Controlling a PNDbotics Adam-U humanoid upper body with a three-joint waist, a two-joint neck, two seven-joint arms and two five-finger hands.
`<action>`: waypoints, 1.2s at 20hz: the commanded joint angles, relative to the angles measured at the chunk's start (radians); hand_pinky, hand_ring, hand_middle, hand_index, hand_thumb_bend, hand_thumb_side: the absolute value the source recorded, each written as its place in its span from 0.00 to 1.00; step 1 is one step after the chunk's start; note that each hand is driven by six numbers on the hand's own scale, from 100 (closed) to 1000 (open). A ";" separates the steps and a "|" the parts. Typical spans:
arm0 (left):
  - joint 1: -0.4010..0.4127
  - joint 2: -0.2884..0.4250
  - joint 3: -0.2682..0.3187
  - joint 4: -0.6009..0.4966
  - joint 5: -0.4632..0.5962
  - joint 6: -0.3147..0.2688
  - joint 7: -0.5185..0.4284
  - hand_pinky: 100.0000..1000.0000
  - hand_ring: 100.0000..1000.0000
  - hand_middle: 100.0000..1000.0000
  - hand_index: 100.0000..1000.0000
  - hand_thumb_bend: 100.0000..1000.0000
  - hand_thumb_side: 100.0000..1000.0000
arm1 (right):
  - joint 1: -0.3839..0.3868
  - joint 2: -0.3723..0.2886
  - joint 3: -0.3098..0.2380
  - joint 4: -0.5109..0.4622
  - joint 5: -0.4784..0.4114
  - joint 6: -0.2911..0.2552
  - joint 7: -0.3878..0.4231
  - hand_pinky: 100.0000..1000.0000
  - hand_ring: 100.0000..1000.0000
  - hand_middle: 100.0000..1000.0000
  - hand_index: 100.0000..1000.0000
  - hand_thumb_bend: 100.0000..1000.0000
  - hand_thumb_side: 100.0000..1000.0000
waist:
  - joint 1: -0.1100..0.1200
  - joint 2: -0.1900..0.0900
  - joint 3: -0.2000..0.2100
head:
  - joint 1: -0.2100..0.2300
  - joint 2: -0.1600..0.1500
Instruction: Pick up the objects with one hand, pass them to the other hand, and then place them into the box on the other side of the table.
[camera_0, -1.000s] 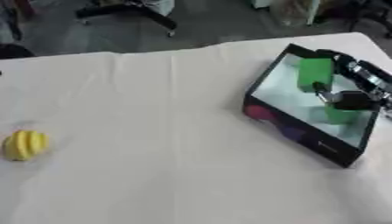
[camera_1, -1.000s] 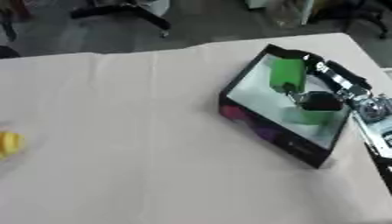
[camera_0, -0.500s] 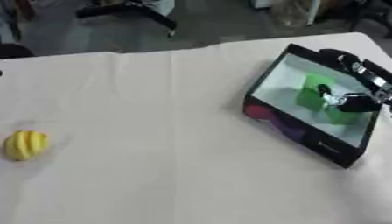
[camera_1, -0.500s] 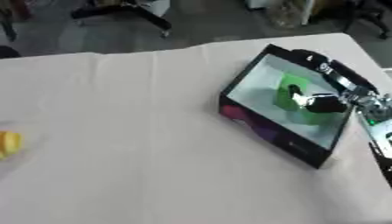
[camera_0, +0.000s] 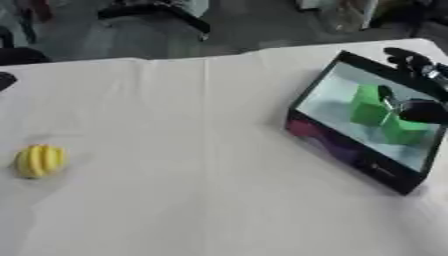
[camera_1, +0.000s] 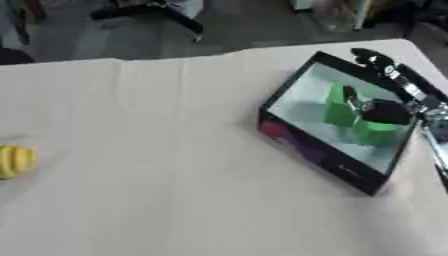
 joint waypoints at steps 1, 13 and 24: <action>-0.022 0.060 -0.034 0.029 0.023 -0.022 -0.038 0.80 0.74 0.66 0.84 0.82 0.26 | -0.025 -0.008 0.011 -0.064 -0.052 0.047 -0.035 1.00 1.00 1.00 1.00 0.00 0.36 | 0.009 -0.032 0.005 | 0.038 0.015; -0.138 0.303 -0.280 0.310 0.184 -0.185 -0.217 0.86 0.83 0.76 0.88 0.93 0.18 | -0.023 -0.008 0.030 -0.171 -0.231 0.120 0.005 1.00 1.00 1.00 1.00 0.00 0.45 | 0.003 -0.039 -0.010 | 0.079 0.015; -0.304 0.320 -0.207 0.502 0.058 -0.349 -0.931 0.85 0.83 0.75 0.84 0.95 0.12 | -0.002 -0.060 0.005 -0.152 -0.487 0.181 0.050 1.00 1.00 1.00 1.00 0.00 0.44 | -0.002 -0.045 0.004 | 0.087 -0.011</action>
